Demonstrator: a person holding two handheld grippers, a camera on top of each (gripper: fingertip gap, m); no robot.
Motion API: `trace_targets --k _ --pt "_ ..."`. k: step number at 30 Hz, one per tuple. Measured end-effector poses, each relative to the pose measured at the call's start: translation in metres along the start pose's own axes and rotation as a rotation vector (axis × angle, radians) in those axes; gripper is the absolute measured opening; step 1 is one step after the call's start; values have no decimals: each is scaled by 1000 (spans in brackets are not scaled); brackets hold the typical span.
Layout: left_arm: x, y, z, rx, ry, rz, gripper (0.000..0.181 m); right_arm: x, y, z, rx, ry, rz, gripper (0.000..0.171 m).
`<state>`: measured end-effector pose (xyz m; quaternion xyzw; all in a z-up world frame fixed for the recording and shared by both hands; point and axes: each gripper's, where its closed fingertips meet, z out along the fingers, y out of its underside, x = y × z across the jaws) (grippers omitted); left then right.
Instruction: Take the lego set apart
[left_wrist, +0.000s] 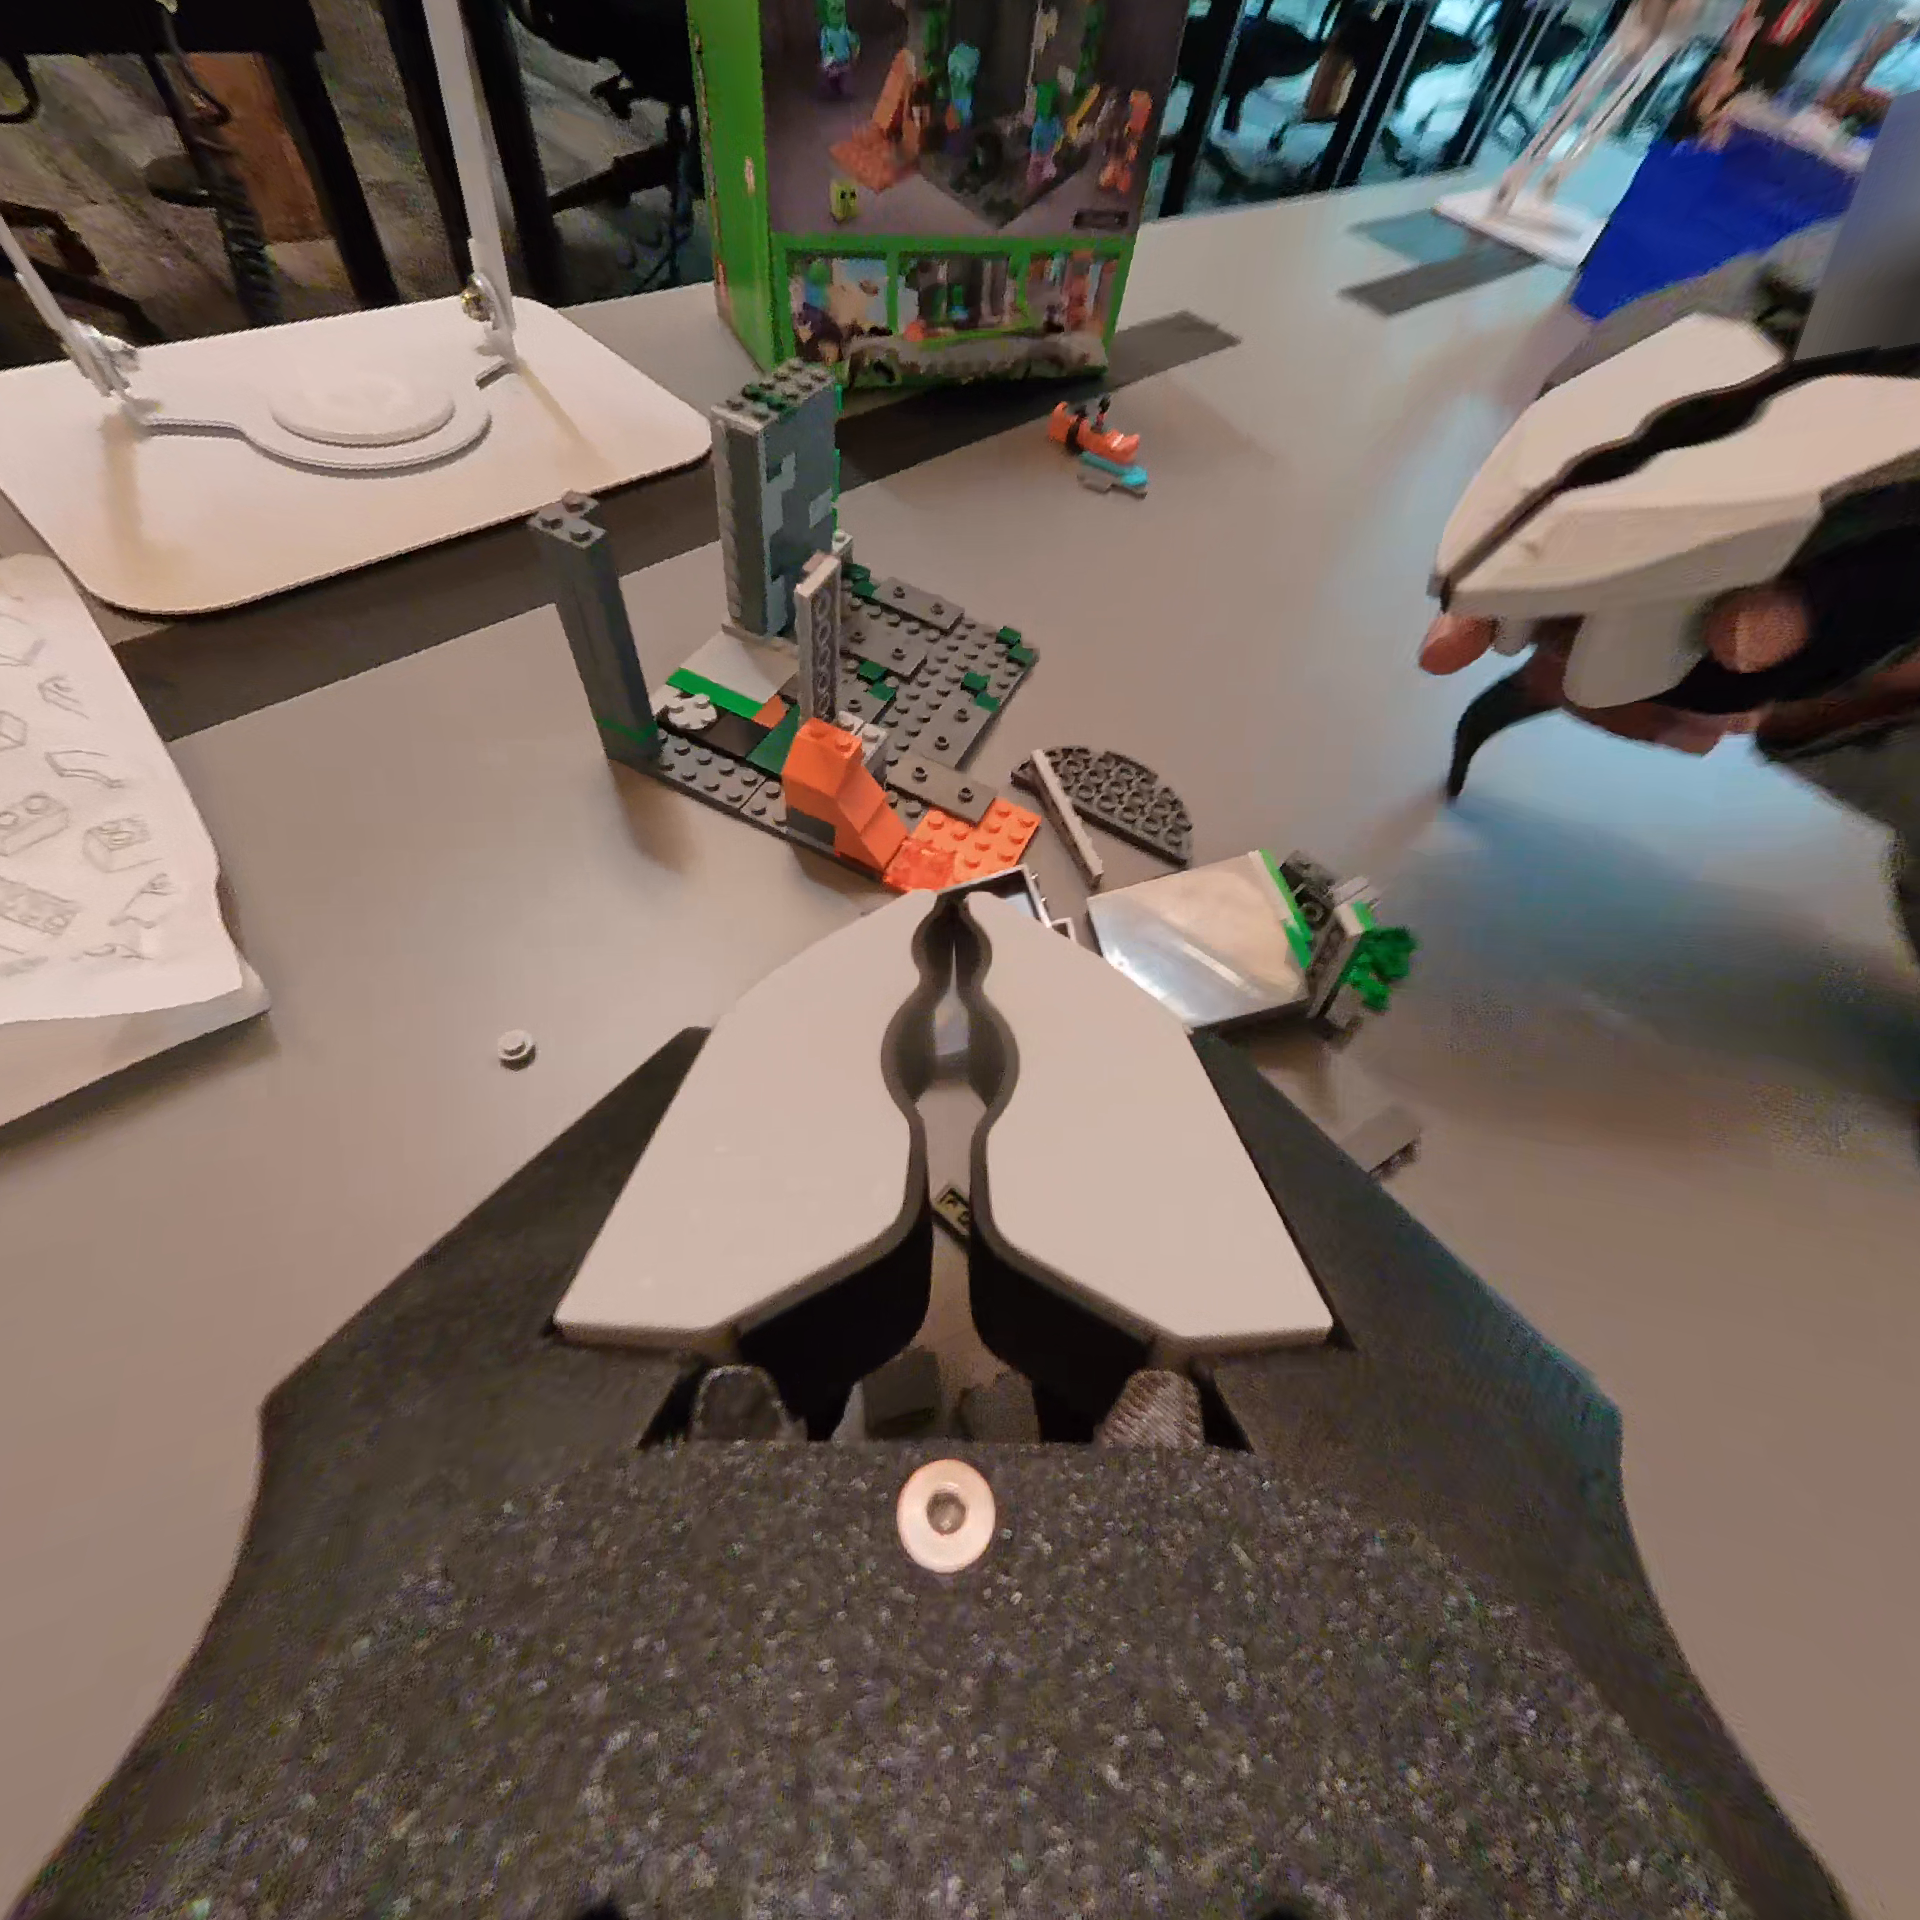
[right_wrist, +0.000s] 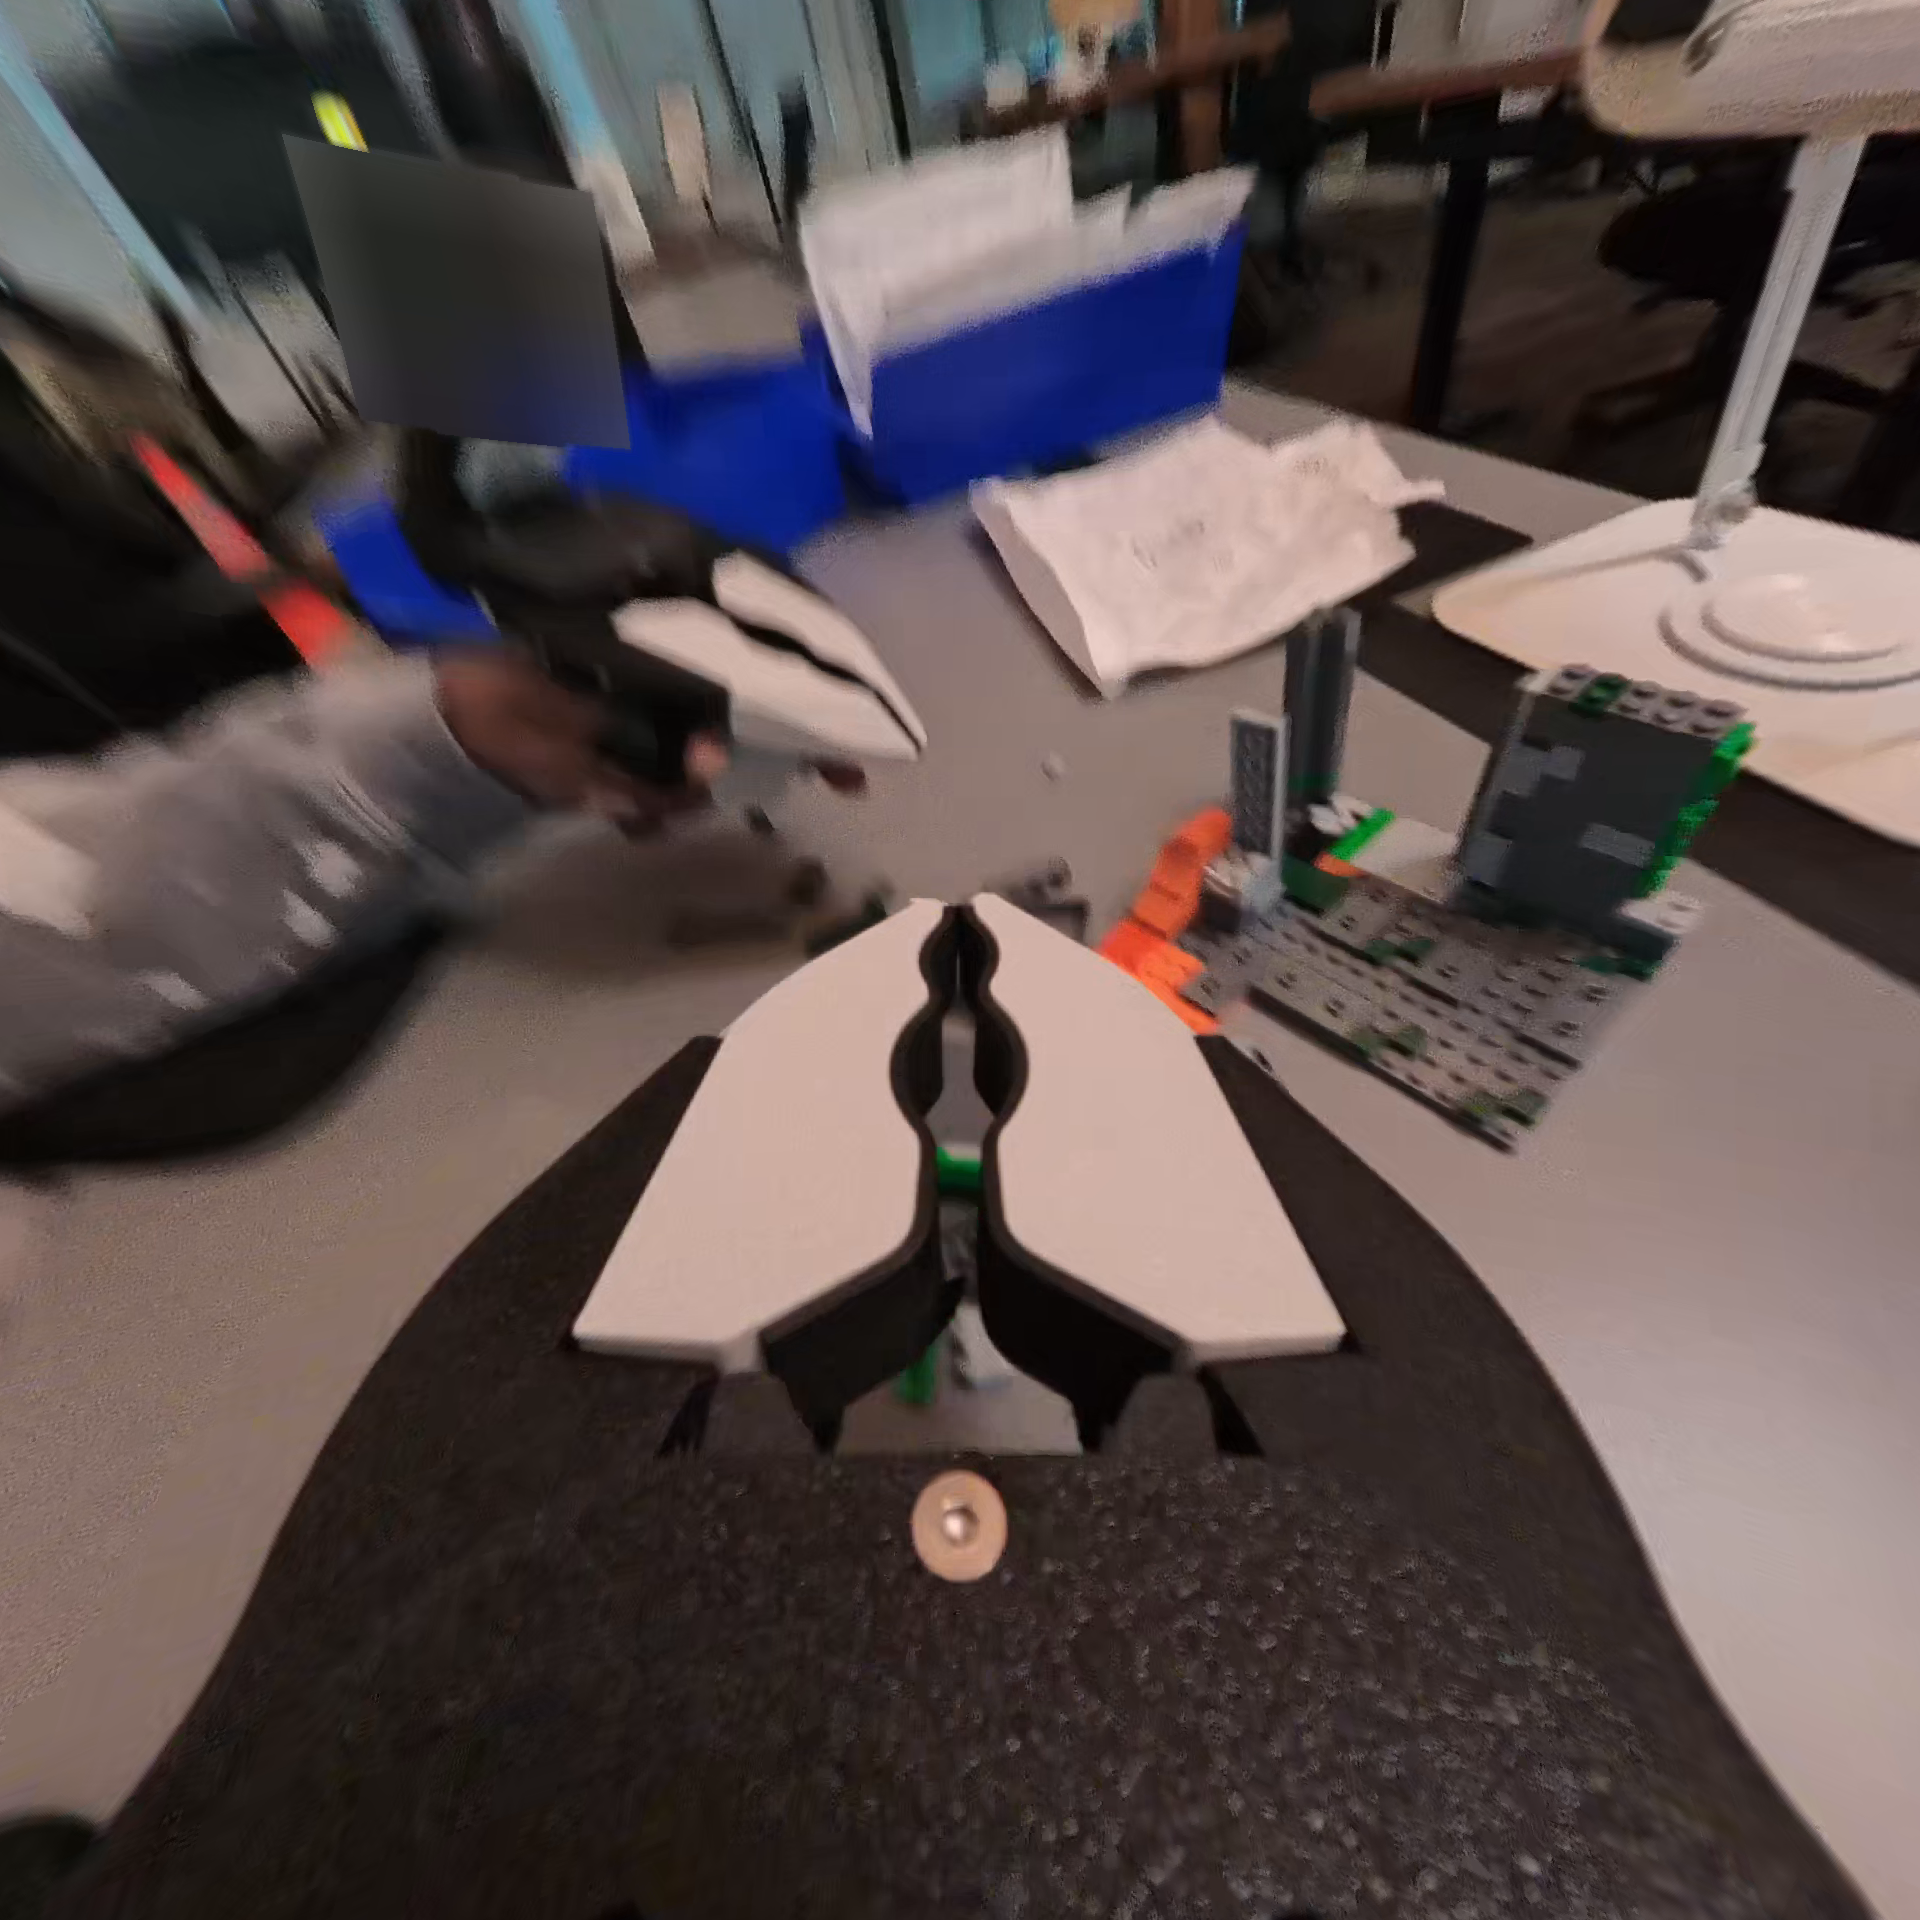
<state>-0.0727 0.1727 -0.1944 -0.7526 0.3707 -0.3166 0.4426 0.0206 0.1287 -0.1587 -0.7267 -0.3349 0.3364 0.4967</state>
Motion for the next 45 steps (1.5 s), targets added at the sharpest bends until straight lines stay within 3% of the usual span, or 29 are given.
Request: trace_targets --k 5,13,16,19,30,45 --pt "7 9 6 -58 -10 74 0 -6 38 8 -278 52 -228 0" --pt "18 19 13 -110 19 174 0 -23 64 18 -451 -23 -207 29" --pt "22 22 16 -123 27 195 1 -25 74 30 -493 -18 -217 30" --pt "27 25 18 -134 49 227 13 -27 78 35 -492 -35 -229 9" --pt "121 26 2 -67 488 403 18 -67 65 21 -400 -306 -151 8" --pt "129 35 -3 -90 542 444 11 -79 72 19 -427 -357 -208 8"
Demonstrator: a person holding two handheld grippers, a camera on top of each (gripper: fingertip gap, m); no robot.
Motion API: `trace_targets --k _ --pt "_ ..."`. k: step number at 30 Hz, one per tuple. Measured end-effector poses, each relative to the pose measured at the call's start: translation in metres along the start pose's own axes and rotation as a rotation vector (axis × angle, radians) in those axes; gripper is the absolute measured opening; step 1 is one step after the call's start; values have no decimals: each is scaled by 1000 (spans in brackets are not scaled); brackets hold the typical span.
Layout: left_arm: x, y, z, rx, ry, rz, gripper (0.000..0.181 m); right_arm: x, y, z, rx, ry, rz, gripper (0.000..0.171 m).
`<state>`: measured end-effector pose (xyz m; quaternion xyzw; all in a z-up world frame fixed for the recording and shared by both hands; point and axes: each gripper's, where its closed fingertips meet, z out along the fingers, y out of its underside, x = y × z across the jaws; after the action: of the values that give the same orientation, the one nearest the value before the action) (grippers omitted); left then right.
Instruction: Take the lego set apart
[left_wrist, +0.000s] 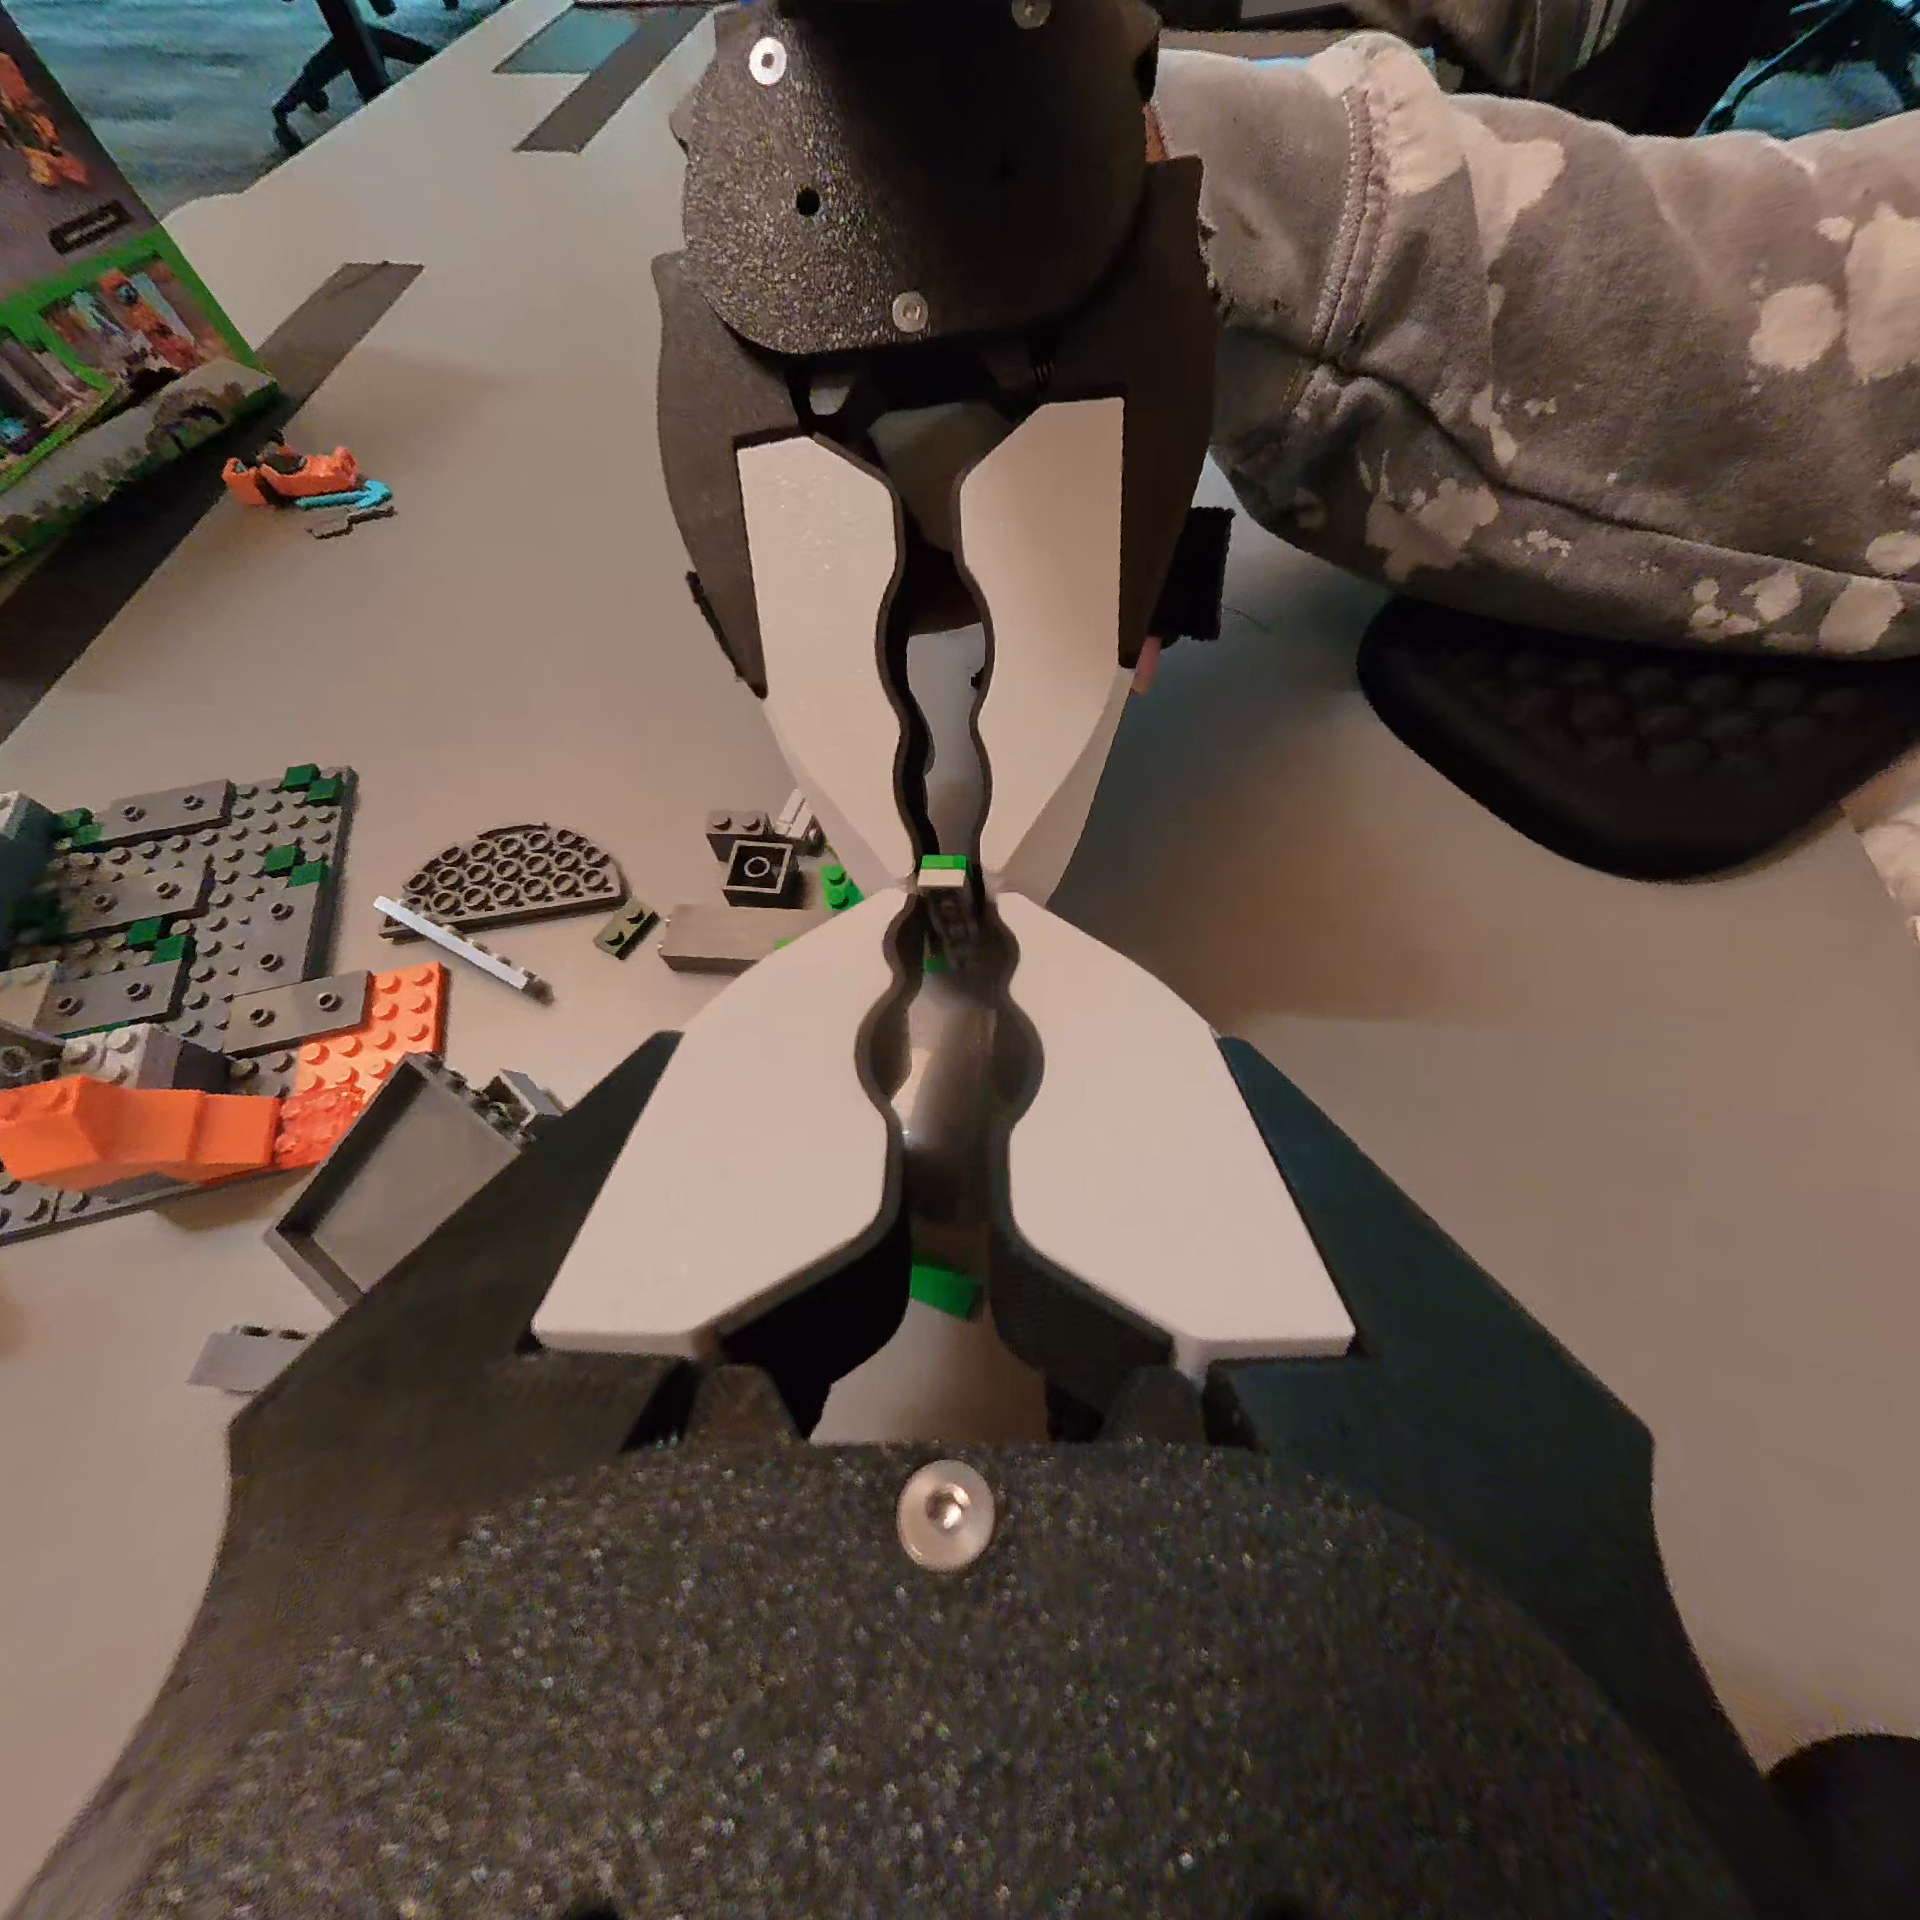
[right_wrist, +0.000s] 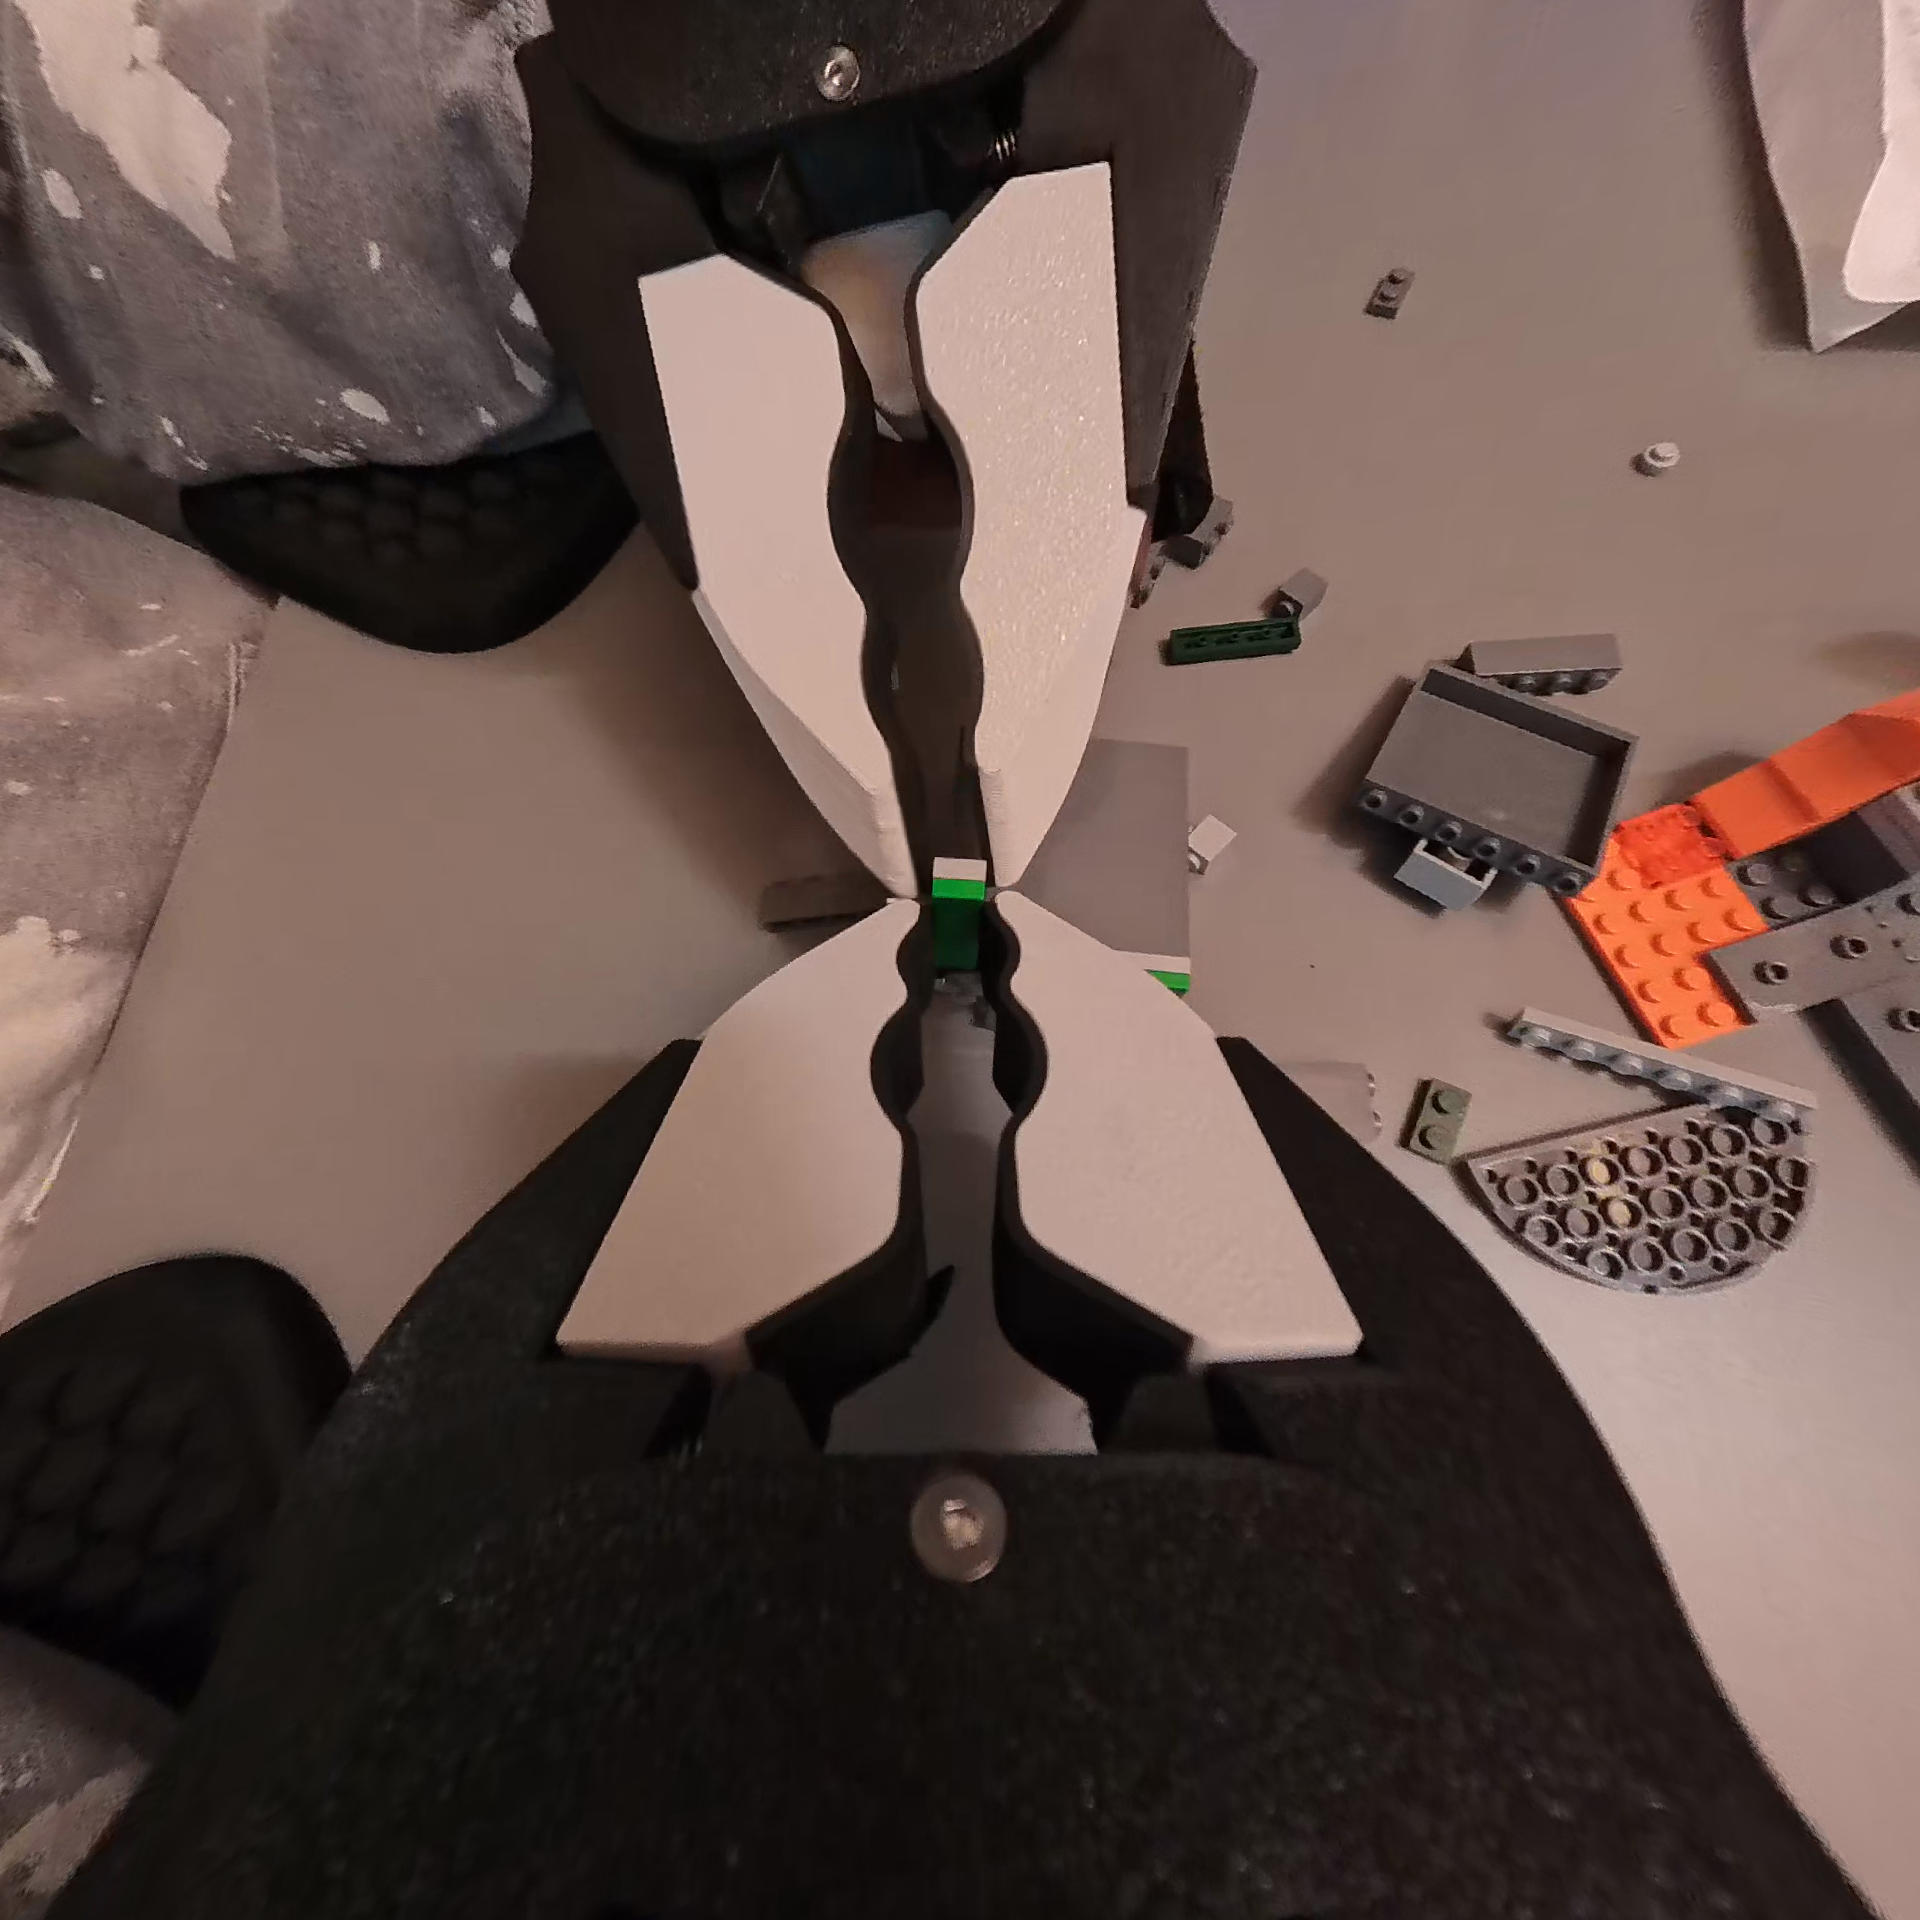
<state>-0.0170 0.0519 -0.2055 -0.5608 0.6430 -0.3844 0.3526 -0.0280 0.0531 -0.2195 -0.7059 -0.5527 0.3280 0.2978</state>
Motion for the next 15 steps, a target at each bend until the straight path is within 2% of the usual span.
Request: trace_targets --k 2,6,10,15 --pt "2 1 -1 4 20 -14 15 0 1 1 -8 0 8 8" --pt "3 -6 -2 52 39 -28 13 -2 4 6 -34 -17 13 8" --pt "3 0 -1 10 30 -6 7 -4 5 10 -41 -32 8 8" --pt "4 2 -4 -2 37 -11 14 -5 3 9 -30 -34 -2 8"
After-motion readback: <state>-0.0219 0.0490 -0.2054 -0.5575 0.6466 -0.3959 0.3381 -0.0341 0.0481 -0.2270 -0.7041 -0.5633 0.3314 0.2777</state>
